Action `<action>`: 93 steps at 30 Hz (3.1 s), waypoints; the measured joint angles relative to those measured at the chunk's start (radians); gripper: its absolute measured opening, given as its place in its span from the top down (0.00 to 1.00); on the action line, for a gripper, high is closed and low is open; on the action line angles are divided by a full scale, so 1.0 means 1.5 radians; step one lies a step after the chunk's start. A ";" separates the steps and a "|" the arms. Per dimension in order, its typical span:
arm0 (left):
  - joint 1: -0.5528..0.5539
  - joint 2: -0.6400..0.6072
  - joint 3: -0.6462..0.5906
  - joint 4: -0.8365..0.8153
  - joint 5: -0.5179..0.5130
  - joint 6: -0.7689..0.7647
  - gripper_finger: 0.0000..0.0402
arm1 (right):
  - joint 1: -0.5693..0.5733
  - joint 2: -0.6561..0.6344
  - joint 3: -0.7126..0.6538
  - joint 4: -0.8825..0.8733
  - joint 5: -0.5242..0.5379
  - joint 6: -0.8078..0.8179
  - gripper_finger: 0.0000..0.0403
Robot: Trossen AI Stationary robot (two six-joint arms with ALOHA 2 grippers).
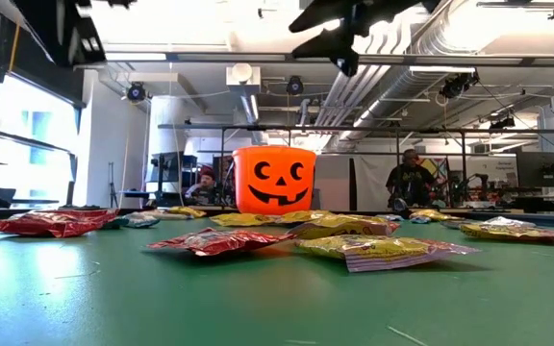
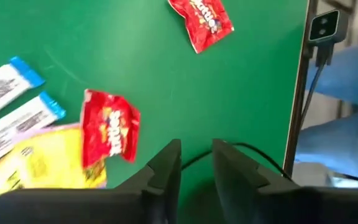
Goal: Sort candy by brand, put in halloween buckets
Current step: Put the red candy into the black bucket
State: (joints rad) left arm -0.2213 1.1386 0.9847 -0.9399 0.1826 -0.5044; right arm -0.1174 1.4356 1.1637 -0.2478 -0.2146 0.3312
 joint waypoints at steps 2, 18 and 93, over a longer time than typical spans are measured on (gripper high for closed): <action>0.030 0.000 -0.034 0.042 0.028 0.020 0.83 | 0.012 -0.001 0.000 -0.008 0.017 0.003 0.58; 0.149 0.166 -0.092 0.097 -0.007 0.239 0.58 | 0.052 -0.001 0.000 -0.017 0.073 0.034 0.58; 0.072 -0.042 0.048 0.089 0.061 0.233 1.00 | 0.052 -0.001 0.000 -0.047 0.194 0.000 0.58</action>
State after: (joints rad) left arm -0.1133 1.0754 1.0573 -0.8057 0.2740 -0.1550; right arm -0.0395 1.4345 1.1637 -0.3183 0.0765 0.3313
